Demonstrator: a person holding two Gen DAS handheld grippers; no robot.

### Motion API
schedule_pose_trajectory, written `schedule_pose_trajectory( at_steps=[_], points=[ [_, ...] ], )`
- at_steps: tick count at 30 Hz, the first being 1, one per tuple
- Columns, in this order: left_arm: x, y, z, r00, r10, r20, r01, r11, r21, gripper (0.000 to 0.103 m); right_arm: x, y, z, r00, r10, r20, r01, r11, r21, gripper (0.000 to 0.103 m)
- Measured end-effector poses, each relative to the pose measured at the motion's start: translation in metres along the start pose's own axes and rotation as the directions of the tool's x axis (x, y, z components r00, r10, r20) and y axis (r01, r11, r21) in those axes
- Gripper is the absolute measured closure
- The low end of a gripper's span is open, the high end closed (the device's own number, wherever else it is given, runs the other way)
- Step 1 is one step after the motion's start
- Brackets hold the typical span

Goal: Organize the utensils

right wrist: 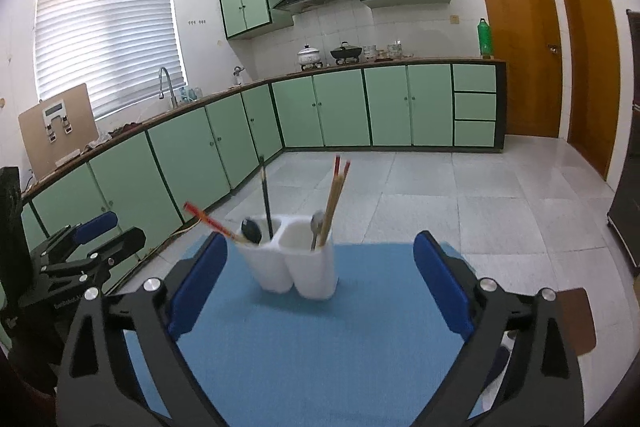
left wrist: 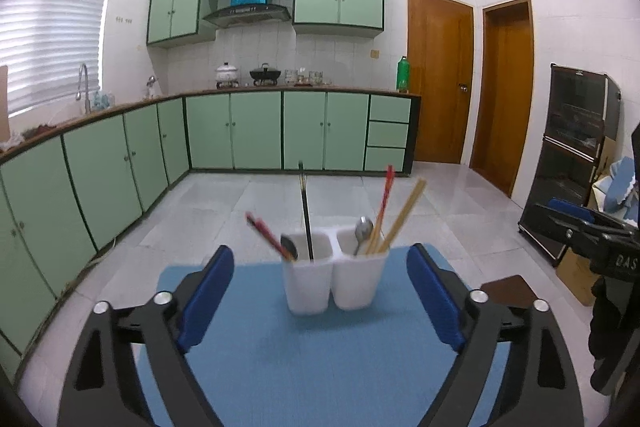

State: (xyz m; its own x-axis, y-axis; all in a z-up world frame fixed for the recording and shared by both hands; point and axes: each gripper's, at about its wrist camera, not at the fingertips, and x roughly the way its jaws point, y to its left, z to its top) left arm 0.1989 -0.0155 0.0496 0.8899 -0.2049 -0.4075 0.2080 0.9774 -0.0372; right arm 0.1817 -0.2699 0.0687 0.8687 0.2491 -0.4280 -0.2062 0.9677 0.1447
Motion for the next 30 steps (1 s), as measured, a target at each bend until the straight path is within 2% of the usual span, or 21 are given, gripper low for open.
schedule_pose_trajectory(
  at_steps=[4,9,15,24,30],
  points=[
    [-0.018,0.001,-0.022,1.0,0.002,-0.024,-0.003,1.0,-0.021,0.006,-0.019,0.01,-0.024,1.0,-0.002,-0.011,0.001,1.0,-0.025,0.006],
    [-0.043,0.001,-0.045,0.999,0.007,-0.04,-0.008,0.999,-0.043,0.006,-0.043,0.023,-0.047,1.0,-0.002,-0.015,0.001,0.998,-0.063,0.006],
    [-0.07,0.001,-0.06,0.999,0.037,-0.039,-0.038,0.998,-0.041,0.006,-0.065,0.033,-0.059,0.999,0.043,-0.02,-0.044,0.999,-0.028,0.006],
    [-0.101,-0.004,-0.066,0.999,0.051,-0.018,-0.051,0.998,-0.038,0.006,-0.086,0.047,-0.065,0.999,0.05,0.0,-0.05,0.997,-0.055,0.006],
    [-0.117,-0.008,-0.061,0.999,0.05,0.022,-0.049,0.998,-0.03,0.006,-0.098,0.053,-0.067,0.998,0.055,0.014,-0.054,0.996,-0.069,0.006]
  ],
)
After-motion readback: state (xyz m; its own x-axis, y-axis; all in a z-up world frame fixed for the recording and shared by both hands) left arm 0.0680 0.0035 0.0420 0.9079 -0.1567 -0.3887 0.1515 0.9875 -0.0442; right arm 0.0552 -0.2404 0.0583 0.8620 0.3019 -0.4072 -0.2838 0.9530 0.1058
